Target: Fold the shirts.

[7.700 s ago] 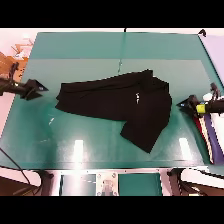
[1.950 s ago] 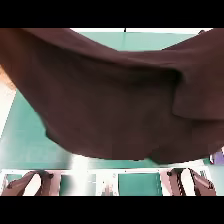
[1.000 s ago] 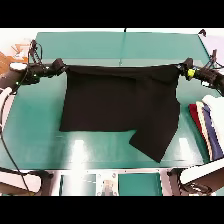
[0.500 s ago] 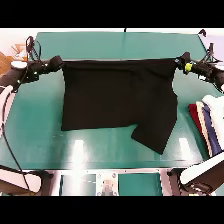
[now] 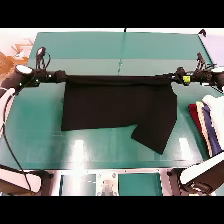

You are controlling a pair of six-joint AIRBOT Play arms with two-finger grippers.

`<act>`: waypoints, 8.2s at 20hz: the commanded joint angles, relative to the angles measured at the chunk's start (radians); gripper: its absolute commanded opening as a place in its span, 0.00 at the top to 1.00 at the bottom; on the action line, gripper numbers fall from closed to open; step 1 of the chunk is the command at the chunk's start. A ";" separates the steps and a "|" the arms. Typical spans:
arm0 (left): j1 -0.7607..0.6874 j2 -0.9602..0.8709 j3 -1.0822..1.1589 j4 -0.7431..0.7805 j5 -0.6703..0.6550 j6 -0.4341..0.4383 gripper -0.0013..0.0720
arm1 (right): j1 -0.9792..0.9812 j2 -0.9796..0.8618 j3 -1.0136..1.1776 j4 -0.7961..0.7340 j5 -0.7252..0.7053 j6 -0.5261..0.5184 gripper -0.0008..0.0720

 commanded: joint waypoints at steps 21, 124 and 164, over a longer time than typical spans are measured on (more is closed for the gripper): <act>0.017 -0.039 0.026 0.185 -0.219 -0.244 0.22 | 0.006 0.001 0.029 -0.248 0.121 0.174 0.50; 0.049 -0.109 0.383 0.232 -0.417 -0.601 0.01 | -0.185 0.003 -0.118 -0.182 0.311 -0.003 0.15; -0.567 -0.377 0.728 0.168 -0.494 -0.489 0.95 | 0.212 0.317 0.271 -0.021 0.627 0.347 0.97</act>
